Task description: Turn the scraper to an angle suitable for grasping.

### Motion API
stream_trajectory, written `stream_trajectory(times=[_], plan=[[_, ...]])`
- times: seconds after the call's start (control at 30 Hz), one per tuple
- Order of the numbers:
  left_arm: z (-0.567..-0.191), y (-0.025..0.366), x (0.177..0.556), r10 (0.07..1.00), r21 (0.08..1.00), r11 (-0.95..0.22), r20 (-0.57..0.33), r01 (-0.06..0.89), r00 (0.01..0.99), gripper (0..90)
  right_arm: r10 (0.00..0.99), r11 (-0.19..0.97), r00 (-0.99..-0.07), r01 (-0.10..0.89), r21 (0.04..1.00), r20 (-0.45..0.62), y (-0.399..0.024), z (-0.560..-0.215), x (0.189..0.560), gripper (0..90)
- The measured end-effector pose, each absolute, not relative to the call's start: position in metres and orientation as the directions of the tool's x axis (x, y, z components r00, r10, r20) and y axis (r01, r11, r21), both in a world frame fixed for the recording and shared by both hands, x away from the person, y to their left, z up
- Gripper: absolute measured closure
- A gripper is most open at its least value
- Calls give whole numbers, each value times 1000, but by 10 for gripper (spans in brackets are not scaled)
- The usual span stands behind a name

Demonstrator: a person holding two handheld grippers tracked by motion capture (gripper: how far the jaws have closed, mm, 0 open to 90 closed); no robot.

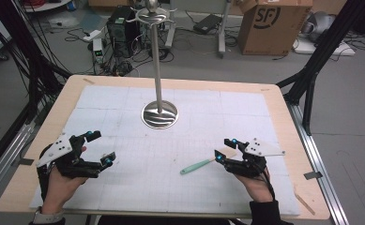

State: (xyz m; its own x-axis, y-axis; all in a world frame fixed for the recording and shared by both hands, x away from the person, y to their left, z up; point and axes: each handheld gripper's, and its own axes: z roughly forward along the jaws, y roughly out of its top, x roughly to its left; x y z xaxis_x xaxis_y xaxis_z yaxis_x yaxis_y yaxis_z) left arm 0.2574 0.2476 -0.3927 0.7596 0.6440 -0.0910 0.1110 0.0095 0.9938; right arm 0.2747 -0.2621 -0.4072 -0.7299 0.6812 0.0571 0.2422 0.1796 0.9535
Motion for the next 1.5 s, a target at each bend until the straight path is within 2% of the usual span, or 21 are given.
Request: stream_trajectory(times=[0.07,0.1,0.13,0.17,0.2,0.3,0.5,0.57,0.67,0.97,1.5], plan=[[-394,248,258,650,993,0,-87,114,755,41,691,178,-719,272,946,77,-261,-409,277,529],[-394,248,258,654,993,1,-89,117,752,41,691,178,-719,272,946,77,-261,-409,277,529],[-395,248,259,653,993,-1,-90,119,752,41,702,178,-706,301,937,93,-261,-412,279,645],[-395,248,258,656,993,-1,-91,122,749,41,702,178,-706,301,937,93,-261,-412,279,645],[-395,248,259,659,993,-5,-88,121,747,41,715,173,-689,335,926,116,-260,-415,283,754],[-395,249,259,661,993,-6,-86,120,746,41,741,188,-658,394,900,134,-259,-422,288,891],[-396,249,259,666,992,-9,-89,127,741,41,756,222,-642,440,870,131,-254,-431,296,892],[-396,250,259,667,992,-8,-91,129,739,41,769,255,-635,407,877,71,-250,-433,298,892],[-396,250,258,667,991,-9,-91,131,739,41,772,279,-633,401,872,45,-248,-435,302,892],[-398,249,259,670,990,-19,-92,141,737,41,755,318,-647,505,802,108,-243,-446,315,894],[-398,252,259,674,989,-14,-100,148,732,41,757,371,-645,554,745,103,-237,-449,322,895]])
